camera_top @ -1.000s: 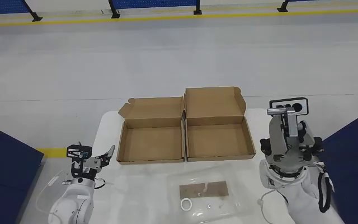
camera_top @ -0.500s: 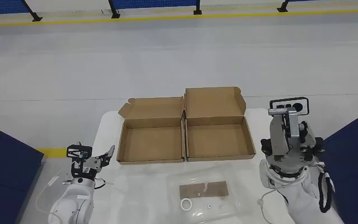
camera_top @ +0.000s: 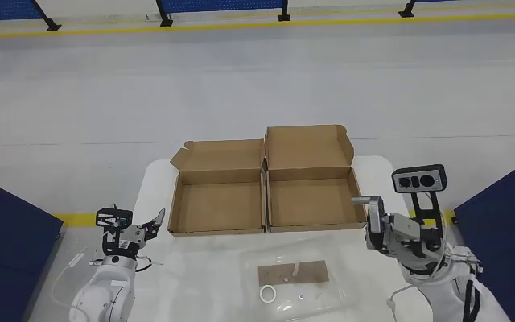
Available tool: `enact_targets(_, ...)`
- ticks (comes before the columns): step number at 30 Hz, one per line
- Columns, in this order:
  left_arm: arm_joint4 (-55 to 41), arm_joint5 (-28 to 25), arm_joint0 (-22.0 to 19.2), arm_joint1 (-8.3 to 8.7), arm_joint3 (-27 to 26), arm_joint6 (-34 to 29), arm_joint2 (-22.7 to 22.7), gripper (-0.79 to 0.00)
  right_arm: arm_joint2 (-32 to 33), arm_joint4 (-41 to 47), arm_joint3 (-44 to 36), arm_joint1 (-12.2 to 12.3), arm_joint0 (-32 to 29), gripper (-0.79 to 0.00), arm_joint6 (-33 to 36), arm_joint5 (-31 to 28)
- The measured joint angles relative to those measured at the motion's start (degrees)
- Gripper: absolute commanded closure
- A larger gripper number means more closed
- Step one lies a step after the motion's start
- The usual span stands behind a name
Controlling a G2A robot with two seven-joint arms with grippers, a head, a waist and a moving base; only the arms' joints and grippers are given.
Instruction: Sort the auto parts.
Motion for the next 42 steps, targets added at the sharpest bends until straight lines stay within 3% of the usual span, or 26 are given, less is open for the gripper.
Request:
enact_targets(6,0.0,0.0,0.0,0.0,0.0,0.0,0.0,-0.785,5.9,-1.5,-0.79,-0.03,-8.13,0.0,3.41,0.02)
enact_targets(14,0.0,0.0,0.0,0.0,0.0,0.0,0.0,-0.785,6.88,-2.23,-0.81,-0.01,-8.58,0.0,3.34,0.11)
enact_targets(21,0.0,0.0,0.0,0.0,0.0,0.0,0.0,-0.785,12.48,-23.96,0.6,0.82,-10.83,0.0,5.28,7.29)
enact_targets(27,0.0,0.0,0.0,0.0,0.0,0.0,0.0,-0.785,17.74,-38.51,-0.04,1.33,-13.87,0.0,7.2,8.77)
enact_targets(30,0.0,0.0,0.0,0.0,0.0,0.0,0.0,-0.785,19.0,-43.08,-0.3,1.36,-14.68,0.0,6.34,8.06)
enact_targets(38,0.0,0.0,0.0,0.0,0.0,0.0,0.0,-0.785,19.41,-44.19,-0.99,1.53,-14.11,0.0,6.49,8.45)
enact_targets(42,0.0,0.0,0.0,0.0,0.0,0.0,0.0,-0.785,19.5,-58.36,-2.48,2.19,-10.99,0.0,7.59,10.68)
